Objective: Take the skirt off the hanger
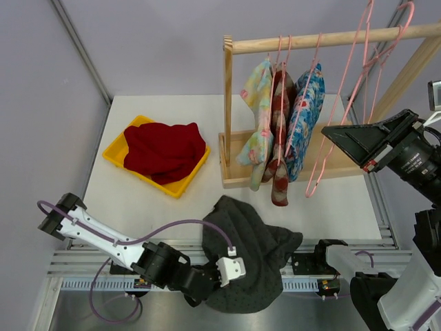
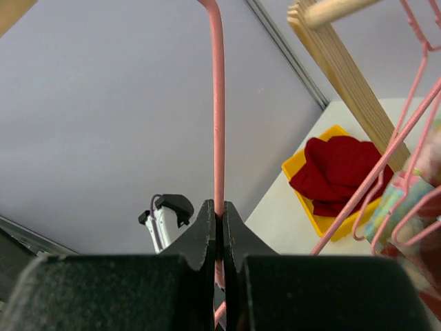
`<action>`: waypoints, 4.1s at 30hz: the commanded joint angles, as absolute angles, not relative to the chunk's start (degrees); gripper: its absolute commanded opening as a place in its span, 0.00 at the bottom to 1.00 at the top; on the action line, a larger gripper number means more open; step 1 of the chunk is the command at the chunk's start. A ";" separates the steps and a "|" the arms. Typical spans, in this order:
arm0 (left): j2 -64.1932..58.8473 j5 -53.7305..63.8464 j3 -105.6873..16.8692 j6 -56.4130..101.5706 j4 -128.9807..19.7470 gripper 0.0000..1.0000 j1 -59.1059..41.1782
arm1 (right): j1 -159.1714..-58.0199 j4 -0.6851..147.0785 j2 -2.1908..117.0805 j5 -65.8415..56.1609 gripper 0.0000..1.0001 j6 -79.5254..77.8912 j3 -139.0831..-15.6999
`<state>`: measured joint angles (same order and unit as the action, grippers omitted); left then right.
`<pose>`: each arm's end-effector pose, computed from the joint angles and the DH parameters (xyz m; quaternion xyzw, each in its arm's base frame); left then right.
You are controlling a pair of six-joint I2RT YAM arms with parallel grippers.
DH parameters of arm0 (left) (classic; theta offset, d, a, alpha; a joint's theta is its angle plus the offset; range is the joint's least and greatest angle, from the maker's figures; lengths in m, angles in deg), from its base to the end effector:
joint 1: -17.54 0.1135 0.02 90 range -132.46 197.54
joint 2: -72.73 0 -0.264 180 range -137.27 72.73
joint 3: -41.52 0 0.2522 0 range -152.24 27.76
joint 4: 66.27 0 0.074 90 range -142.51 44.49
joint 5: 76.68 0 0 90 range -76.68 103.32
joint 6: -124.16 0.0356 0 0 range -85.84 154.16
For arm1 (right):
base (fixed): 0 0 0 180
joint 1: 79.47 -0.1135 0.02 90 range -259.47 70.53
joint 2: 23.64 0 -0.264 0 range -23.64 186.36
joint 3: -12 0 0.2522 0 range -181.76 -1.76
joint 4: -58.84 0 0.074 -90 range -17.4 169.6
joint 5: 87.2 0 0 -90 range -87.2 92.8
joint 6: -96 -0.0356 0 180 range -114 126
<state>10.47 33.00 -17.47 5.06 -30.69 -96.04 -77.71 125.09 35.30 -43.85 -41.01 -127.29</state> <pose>-0.0821 -0.2180 0.2653 0.5428 0.7076 -0.3537 0.2821 0.0223 0.0252 0.6123 -0.0512 0.6432 0.5033 0.5747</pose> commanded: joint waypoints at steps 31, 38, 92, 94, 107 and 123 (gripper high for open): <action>30.04 88.90 -54.94 84.23 -51.80 0.00 -83.45 | -77.71 132.72 22.07 -37.37 0.00 -34.17 -98.52; 19.85 72.81 -54.94 66.39 -17.78 0.00 -71.62 | -77.71 132.02 22.16 -37.54 0.00 -34.43 -98.35; 13.65 20.53 -40.99 23.96 -18.60 0.99 7.52 | -77.71 117.35 28.47 -32.09 0.00 -35.57 -94.03; 20.07 19.56 -34.78 25.36 -19.81 0.99 7.52 | -77.71 115.06 31.63 -31.22 0.00 -35.66 -95.70; 27.04 18.95 -24.18 25.28 -25.18 0.99 7.43 | -75.87 114.27 44.21 -27.78 0.00 -31.88 -106.26; 27.56 18.94 -23.74 25.46 -25.18 0.99 7.43 | -60.49 104.85 44.40 -45.02 0.00 -39.80 -94.92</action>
<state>27.35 20.39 -23.33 24.86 -22.62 7.40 -60.90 107.26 46.69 -42.41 -39.15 -93.39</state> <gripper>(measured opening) 0.987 0.031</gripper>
